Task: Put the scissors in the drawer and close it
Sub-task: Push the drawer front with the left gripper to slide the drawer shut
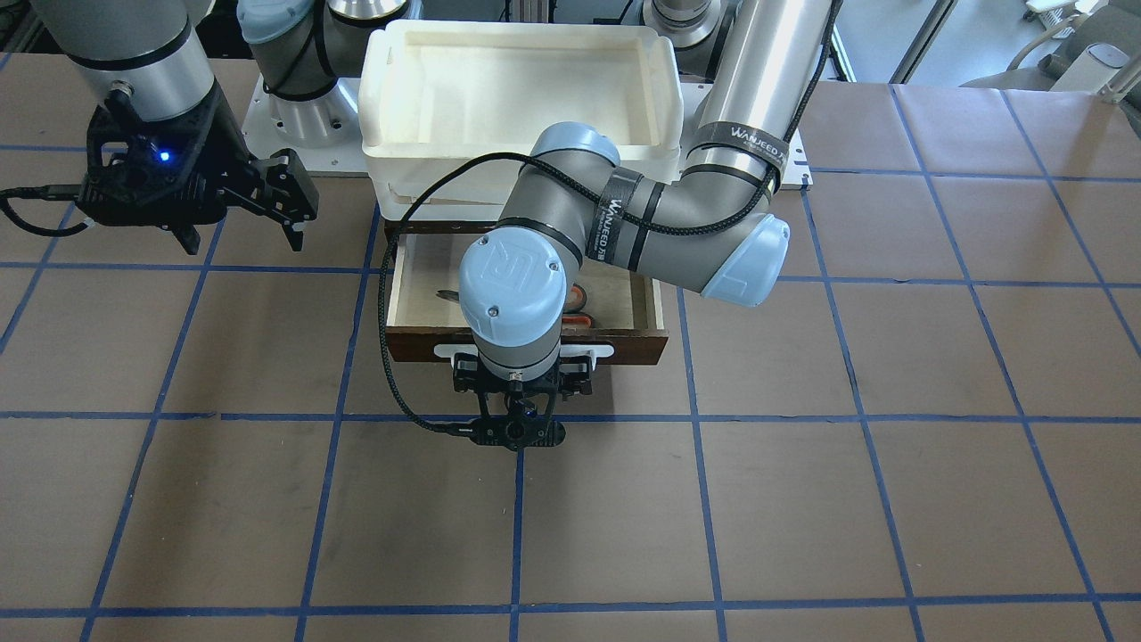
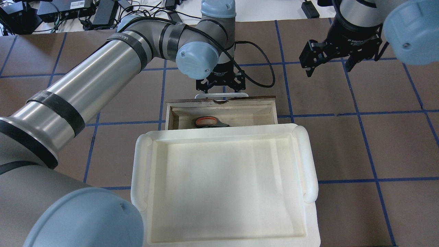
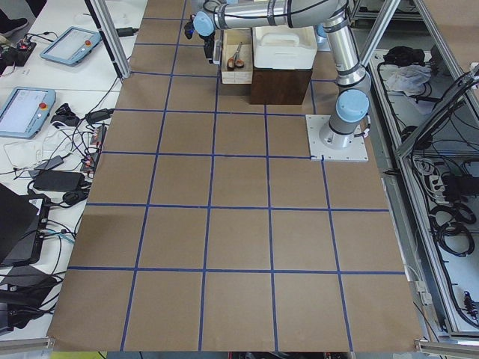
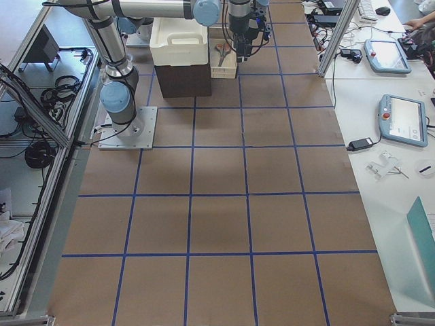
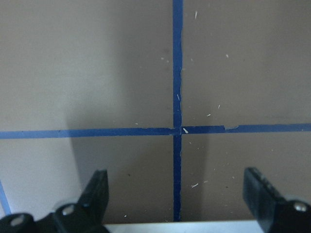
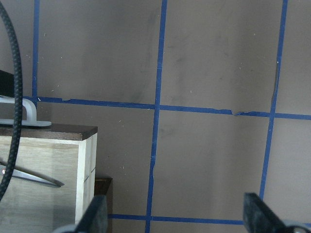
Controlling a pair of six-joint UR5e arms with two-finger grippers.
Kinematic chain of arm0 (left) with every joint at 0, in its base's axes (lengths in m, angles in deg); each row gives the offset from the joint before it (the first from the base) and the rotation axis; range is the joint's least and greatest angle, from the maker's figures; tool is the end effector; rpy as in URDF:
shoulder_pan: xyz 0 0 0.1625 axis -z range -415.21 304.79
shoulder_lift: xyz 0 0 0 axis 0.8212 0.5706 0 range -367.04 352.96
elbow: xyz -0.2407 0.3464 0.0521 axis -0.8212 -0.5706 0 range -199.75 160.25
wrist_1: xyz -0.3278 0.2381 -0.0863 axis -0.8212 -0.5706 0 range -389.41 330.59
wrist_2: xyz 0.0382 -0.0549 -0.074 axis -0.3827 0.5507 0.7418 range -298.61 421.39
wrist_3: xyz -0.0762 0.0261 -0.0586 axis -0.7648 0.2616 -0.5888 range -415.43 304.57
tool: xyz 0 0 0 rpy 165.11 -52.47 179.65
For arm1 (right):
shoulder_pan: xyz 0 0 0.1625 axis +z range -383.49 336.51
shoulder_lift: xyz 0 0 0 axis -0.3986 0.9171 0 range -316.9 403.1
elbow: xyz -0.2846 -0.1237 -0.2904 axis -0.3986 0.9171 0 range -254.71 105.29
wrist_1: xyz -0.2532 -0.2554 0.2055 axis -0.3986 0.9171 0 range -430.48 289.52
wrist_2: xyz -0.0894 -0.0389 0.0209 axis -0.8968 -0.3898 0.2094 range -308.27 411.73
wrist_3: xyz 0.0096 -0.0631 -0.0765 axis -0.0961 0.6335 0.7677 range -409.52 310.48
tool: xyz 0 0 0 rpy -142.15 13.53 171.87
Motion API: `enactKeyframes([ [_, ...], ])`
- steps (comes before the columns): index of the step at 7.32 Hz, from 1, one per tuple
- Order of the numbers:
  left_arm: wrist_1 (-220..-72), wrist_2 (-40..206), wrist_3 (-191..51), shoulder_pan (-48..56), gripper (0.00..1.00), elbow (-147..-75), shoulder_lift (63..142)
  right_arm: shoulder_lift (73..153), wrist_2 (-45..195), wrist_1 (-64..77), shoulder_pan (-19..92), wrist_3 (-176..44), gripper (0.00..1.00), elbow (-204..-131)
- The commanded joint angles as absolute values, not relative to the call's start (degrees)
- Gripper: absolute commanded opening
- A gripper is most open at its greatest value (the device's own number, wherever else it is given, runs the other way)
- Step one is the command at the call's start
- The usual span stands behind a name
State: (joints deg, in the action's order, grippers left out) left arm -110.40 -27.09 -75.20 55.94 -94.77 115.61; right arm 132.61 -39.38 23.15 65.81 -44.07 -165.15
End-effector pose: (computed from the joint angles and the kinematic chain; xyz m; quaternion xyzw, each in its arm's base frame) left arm -0.3744 -0.5913 0.2879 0.0110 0.9970 0.0754 0.0140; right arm 0.1253 -0.5016 0.4863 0.0412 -0.9988 0.0230 0.0110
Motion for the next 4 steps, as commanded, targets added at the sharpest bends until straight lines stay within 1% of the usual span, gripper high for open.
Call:
enactKeyframes([
  [1, -113.3, -26.6, -75.2, 56.1, 1.00, -95.2, 114.1, 132.6, -39.1, 23.2, 65.8, -44.1, 1.00, -165.1],
  [4, -114.7, -27.1, -75.1, 56.9, 1.00, -98.0, 111.4, 132.5, -38.9, 23.2, 65.8, -44.1, 1.00, -165.1],
])
